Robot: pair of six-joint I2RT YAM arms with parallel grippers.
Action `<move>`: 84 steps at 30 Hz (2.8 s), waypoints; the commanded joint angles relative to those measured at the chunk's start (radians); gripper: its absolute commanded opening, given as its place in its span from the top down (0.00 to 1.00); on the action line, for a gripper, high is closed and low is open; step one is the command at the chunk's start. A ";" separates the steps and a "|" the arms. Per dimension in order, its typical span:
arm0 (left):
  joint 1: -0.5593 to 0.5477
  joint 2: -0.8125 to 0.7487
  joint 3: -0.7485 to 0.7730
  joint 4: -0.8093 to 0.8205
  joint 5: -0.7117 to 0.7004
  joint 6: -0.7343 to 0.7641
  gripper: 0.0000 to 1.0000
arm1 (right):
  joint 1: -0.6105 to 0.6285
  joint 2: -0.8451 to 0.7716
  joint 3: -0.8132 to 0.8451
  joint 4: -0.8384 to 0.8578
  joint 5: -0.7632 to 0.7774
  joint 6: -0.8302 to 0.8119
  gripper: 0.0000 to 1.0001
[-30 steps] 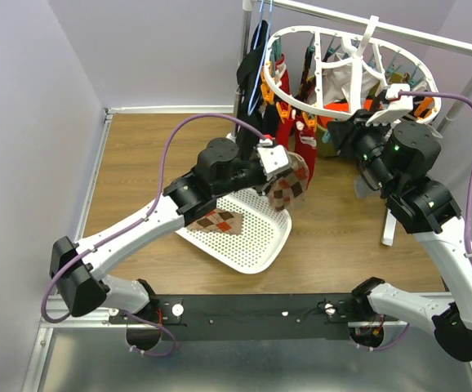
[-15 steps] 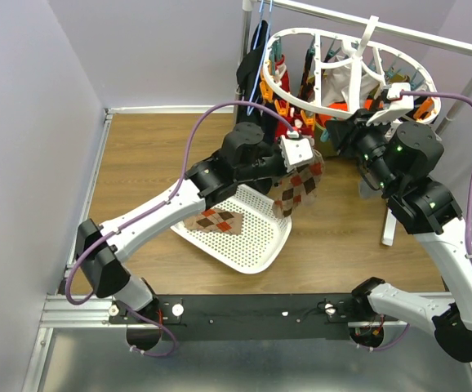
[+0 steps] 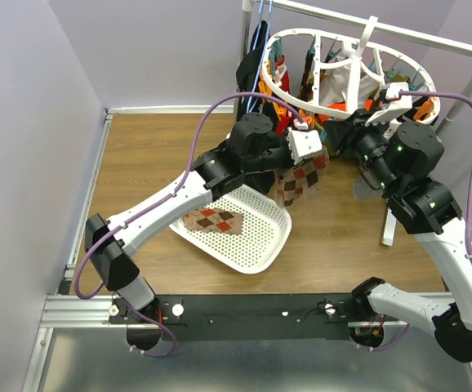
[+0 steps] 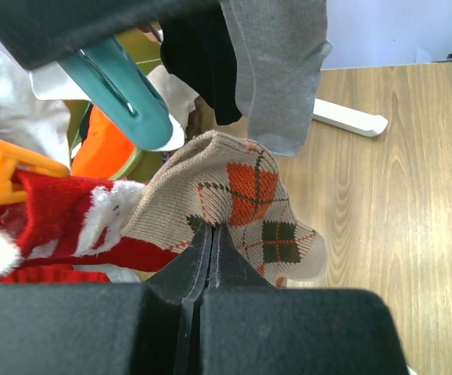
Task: Clip the socks to the hanger
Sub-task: Clamp the sock onto the hanger.
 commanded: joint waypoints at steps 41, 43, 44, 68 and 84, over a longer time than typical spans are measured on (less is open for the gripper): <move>-0.012 0.024 0.100 -0.069 -0.124 0.002 1.00 | -0.002 0.009 0.006 -0.031 0.036 -0.104 0.89; -0.012 0.024 0.106 -0.071 -0.125 0.003 1.00 | -0.002 0.008 0.003 -0.029 0.036 -0.104 0.90; -0.013 0.023 0.109 -0.071 -0.126 0.005 1.00 | -0.001 0.006 0.001 -0.029 0.040 -0.103 0.89; -0.029 -0.002 0.085 -0.068 -0.151 -0.015 1.00 | -0.001 0.000 -0.008 -0.026 0.062 -0.097 0.89; -0.033 0.020 0.137 -0.049 -0.161 -0.021 1.00 | -0.001 0.003 -0.026 -0.034 0.030 -0.081 0.89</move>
